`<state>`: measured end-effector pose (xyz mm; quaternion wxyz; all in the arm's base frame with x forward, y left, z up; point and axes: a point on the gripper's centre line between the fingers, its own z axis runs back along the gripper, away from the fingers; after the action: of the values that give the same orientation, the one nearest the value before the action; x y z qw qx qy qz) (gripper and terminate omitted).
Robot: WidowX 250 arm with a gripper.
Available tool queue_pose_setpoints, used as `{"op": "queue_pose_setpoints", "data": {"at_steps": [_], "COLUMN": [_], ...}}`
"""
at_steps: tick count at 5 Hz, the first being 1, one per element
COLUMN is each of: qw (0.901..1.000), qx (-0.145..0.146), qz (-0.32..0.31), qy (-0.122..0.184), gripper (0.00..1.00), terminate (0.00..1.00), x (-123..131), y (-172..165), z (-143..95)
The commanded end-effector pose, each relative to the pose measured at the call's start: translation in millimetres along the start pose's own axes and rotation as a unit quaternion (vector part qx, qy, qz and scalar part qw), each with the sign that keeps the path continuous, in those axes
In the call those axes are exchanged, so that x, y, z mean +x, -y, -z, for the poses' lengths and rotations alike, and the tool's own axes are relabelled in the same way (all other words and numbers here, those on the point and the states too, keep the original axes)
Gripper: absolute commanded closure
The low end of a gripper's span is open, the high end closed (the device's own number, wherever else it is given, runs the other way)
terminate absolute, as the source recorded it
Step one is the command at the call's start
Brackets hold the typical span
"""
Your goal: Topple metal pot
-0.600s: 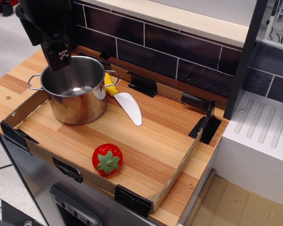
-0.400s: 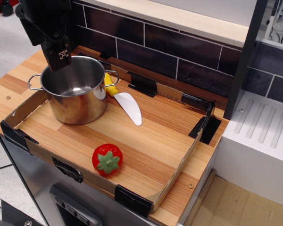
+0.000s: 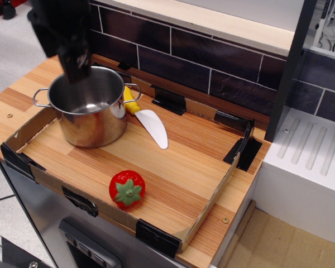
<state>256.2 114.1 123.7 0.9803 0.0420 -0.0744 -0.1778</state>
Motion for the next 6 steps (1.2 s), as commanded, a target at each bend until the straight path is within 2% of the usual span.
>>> {"op": "queue_pose_setpoints", "data": {"at_steps": [1,2,4,6], "qw": [0.999,0.9989,0.9994,0.9993], "qx": [-0.009,-0.019,-0.011,0.003], "qz": [-0.042,-0.042,-0.03,-0.031], "qy": [0.011,0.001,-0.012,-0.019], "gripper": [0.0,0.0,0.0,0.0], "terminate": [0.0,0.0,0.0,0.0], "x": [22,24,26,26], "y": [-52,-58,-46,-45], "z": [1,17,47,60]}}
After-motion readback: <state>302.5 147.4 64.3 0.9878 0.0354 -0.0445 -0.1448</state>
